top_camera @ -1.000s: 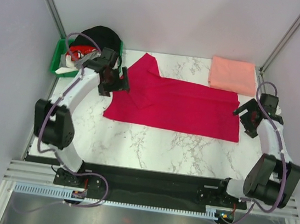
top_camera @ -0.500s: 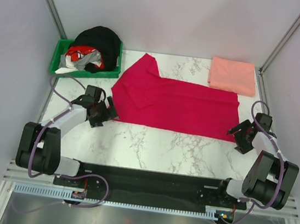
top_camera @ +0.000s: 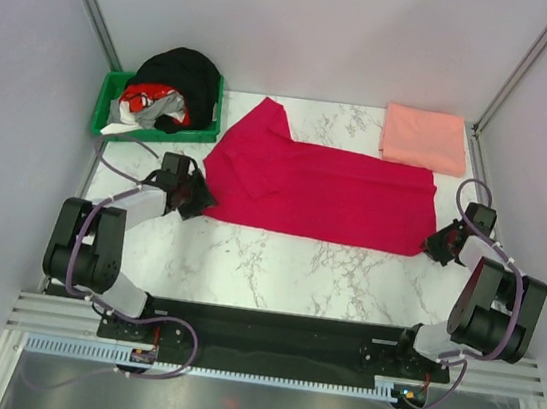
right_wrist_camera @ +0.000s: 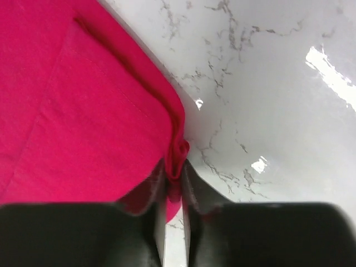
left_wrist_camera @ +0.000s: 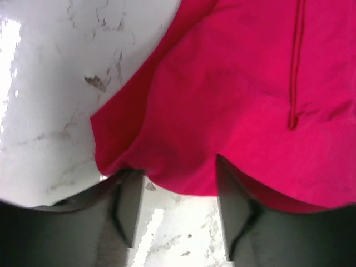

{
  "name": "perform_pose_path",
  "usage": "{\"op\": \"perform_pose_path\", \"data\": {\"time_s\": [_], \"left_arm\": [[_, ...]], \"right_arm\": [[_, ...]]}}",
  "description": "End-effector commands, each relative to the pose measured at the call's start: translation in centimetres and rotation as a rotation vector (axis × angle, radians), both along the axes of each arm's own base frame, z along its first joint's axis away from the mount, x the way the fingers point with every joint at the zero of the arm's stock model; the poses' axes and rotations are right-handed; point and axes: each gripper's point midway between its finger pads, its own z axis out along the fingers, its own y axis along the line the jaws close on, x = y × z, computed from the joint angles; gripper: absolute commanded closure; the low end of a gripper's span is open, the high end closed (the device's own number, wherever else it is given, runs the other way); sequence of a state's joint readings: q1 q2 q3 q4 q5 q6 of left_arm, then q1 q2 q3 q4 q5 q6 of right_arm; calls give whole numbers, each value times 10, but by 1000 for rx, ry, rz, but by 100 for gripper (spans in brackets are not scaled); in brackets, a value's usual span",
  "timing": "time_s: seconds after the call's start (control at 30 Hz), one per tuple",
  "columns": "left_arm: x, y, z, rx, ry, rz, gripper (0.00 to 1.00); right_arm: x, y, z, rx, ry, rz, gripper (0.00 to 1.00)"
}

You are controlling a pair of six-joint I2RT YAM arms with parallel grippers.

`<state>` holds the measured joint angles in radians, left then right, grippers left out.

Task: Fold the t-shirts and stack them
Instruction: Fold the tshirt

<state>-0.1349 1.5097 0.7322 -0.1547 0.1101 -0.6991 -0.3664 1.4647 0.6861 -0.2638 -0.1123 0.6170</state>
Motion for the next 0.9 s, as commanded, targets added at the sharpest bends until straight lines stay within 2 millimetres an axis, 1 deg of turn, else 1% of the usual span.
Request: {"op": "perform_pose_path", "data": {"time_s": [0.0, 0.03, 0.07, 0.1, 0.13, 0.17, 0.2, 0.23, 0.27, 0.3, 0.33, 0.37, 0.4, 0.43, 0.47, 0.5, 0.53, 0.57, 0.6, 0.63, 0.67, 0.7, 0.77, 0.8, 0.83, 0.87], "left_arm": [[17, 0, -9, -20, 8, 51, 44], [29, -2, 0, -29, -15, 49, 64], [34, -4, 3, -34, -11, 47, 77], [41, -5, 11, -39, -13, 45, 89], [63, -8, 36, -50, -62, 40, 98], [62, -10, 46, -49, -37, 24, 98], [69, -11, 65, -50, -60, 13, 98], [82, -9, 120, -45, -171, 18, 98], [77, 3, 137, 4, -183, 46, 98], [74, 12, 163, 13, -242, 67, 98], [69, 17, 180, 21, -280, 74, 98], [57, 23, 206, 36, -345, 75, 98], [45, 26, 204, 49, -324, 79, 98], [33, 28, 186, 53, -283, 77, 98], [20, 28, 186, 42, -288, 78, 98], [10, 24, 173, 21, -260, 72, 98], [-10, 24, 140, 19, -185, 70, 98], [-21, 24, 126, 9, -153, 77, 98], [-33, 25, 121, 0, -154, 86, 98], [-55, 27, 88, 5, -78, 99, 98], [-66, 27, 78, -14, -55, 126, 98], [-84, 28, 65, -23, -42, 141, 98], [-103, 30, 55, -54, -10, 204, 98], [-111, 32, 51, -54, -3, 232, 98], [-120, 35, 52, -64, -24, 258, 98], [-133, 37, 47, -74, 17, 307, 98]], "right_arm": [[0, -2, -6, 2, 18, -5, 88], [2, -2, -4, 6, 14, -8, 100], [4, 1, -3, 29, 5, -8, 100], [13, 2, 5, 40, -16, -4, 100], [21, 5, 13, 56, -36, 8, 100], [37, 7, 36, 73, -75, 39, 100], [44, 4, 53, 57, -95, 46, 100], [48, -3, 72, 22, -117, 34, 100], [51, -14, 113, -45, -200, 3, 100], [48, -18, 129, -55, -237, -17, 100], [42, -27, 139, -57, -260, -49, 100], [31, -22, 144, -49, -251, -43, 100], [24, -18, 139, -42, -229, -25, 100], [19, -12, 131, -22, -213, -14, 100], [4, -6, 112, -8, -182, -15, 100], [-3, -2, 102, -2, -166, -9, 100], [-10, 1, 93, -2, -152, -1, 100], [-25, 7, 77, 8, -124, 4, 100], [-30, 9, 70, 6, -117, 10, 100], [-37, 10, 63, 1, -101, 8, 100], [-48, 14, 51, 8, -68, 10, 100], [-54, 15, 44, 10, -51, 4, 100], [-68, 20, 32, 28, -24, -7, 100], [-70, 24, 31, 43, -25, -3, 100], [-72, 26, 30, 52, -23, -16, 100], [-76, 26, 30, 59, -13, -49, 100]]}}
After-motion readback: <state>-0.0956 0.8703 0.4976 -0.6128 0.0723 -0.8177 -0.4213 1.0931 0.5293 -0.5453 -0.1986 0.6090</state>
